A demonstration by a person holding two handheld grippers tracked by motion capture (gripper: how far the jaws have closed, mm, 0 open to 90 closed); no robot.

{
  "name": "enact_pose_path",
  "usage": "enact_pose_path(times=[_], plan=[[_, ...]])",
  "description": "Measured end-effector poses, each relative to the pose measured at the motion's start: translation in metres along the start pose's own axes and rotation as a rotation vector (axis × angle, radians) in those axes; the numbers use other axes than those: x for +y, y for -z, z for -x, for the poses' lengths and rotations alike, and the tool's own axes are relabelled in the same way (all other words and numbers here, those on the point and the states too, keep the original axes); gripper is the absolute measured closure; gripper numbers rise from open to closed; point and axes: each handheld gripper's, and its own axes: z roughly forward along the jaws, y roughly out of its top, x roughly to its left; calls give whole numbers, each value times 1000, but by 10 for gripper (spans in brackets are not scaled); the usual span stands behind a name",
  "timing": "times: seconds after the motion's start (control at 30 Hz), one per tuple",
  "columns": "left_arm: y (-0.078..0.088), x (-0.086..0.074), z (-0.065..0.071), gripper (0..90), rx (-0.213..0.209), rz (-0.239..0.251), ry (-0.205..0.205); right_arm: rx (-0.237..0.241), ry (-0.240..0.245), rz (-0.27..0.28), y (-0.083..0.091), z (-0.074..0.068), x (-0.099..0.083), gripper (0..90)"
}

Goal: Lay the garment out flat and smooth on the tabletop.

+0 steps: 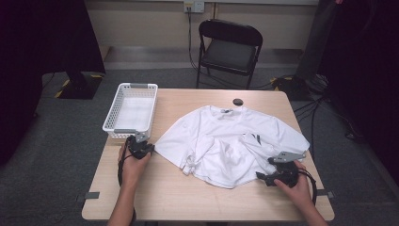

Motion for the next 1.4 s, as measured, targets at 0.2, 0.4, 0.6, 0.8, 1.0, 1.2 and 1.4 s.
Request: enact_pose_path(times=[0.2,0.4,0.6,0.8,1.0,1.2,1.4], plan=[[7,-6,30,497,-58,31,-46,-1,0,0,0,0,0,162],[8,1,54,456,-113,72,-3,-1,-1,0,0,0,0,162],[-10,1,71,497,-92,13,-70,-1,-1,0,0,0,0,162],[-9,-2,60,414,-116,16,-73,-1,-1,0,0,0,0,162],[-6,-6,35,409,-123,17,-82,0,-1,0,0,0,0,162],[-7,-5,23,356,-135,11,-106,0,-1,0,0,0,0,162],[1,0,34,286,-133,1,-139,0,-2,0,0,0,0,162]])
